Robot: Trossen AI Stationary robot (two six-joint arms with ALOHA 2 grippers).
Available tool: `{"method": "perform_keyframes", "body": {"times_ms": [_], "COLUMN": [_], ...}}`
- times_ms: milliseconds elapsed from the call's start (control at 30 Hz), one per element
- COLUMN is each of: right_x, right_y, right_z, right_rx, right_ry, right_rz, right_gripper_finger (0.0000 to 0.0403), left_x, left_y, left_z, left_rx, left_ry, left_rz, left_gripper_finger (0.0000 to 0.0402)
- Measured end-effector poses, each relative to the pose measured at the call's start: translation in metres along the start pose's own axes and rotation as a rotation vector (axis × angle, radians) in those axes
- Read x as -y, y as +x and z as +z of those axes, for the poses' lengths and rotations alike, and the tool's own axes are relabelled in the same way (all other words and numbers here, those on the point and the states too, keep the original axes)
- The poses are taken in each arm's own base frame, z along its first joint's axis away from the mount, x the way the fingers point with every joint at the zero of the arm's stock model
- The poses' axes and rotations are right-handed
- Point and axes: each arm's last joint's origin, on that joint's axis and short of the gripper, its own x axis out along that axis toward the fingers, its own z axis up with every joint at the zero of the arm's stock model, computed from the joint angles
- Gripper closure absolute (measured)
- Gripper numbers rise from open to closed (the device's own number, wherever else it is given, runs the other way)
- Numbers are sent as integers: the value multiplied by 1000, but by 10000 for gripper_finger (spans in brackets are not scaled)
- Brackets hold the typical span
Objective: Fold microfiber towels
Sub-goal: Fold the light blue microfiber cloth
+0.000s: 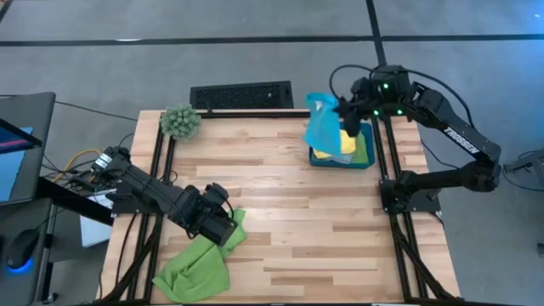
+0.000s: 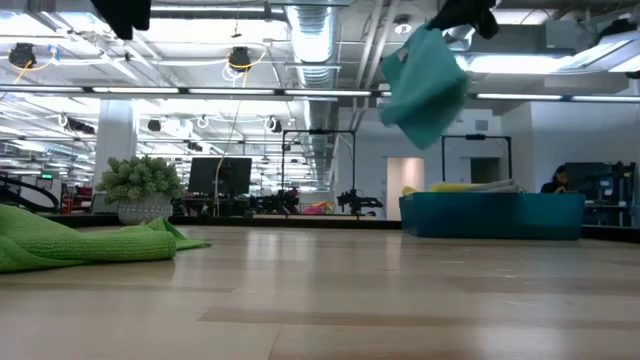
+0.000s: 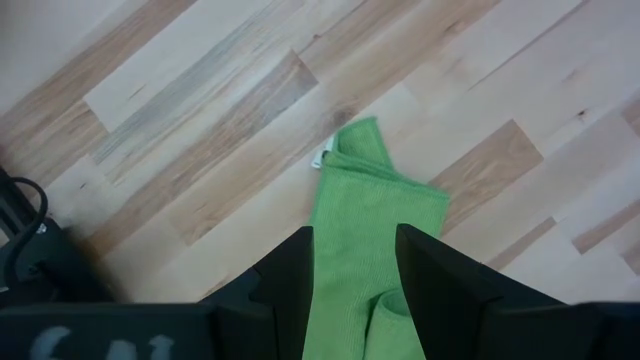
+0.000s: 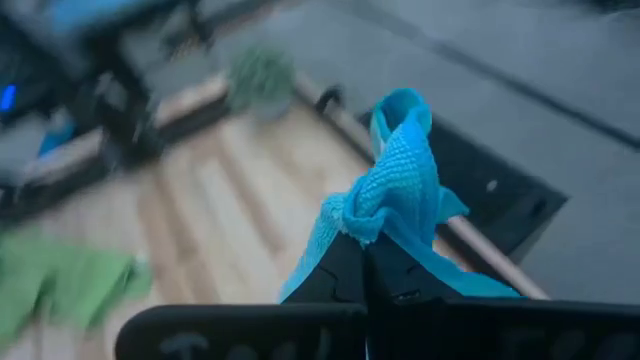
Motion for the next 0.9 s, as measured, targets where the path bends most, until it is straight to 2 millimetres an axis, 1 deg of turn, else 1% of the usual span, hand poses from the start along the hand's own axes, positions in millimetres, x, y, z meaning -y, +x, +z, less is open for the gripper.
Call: {"method": "perform_keyframes", "body": {"times_ms": [67,133,333,433,533,667,767,900], "right_x": [1,3,8,9,11,15,16,19], "right_y": [0,1,5,5,11,21,28,38], "right_z": [3,0,-19,-28,-38,-46,-47,-43], "right_rx": [70,124,299,381,394,392,389,403], "right_ry": [54,115,292,347,384,396,396,375], "right_rz": [-53,-91,-149,-146,-183,-233,-239,-273], "right_gripper_finger": [401,400,399,399,399,399,399,399], "left_x": [0,0,0,0,0,0,0,0], "left_y": [0,0,0,0,0,0,0,0], "left_z": [1,1,1,1,1,1,1,1], "left_rx": [-1,0,1,1,1,-1,-1,-7], "left_ry": [-3,-7,-7,7,19,28,32,41], "left_rz": [1,1,-1,-2,-2,-2,-2,-3], "left_gripper_finger": [265,265,265,265,265,265,265,265]}}
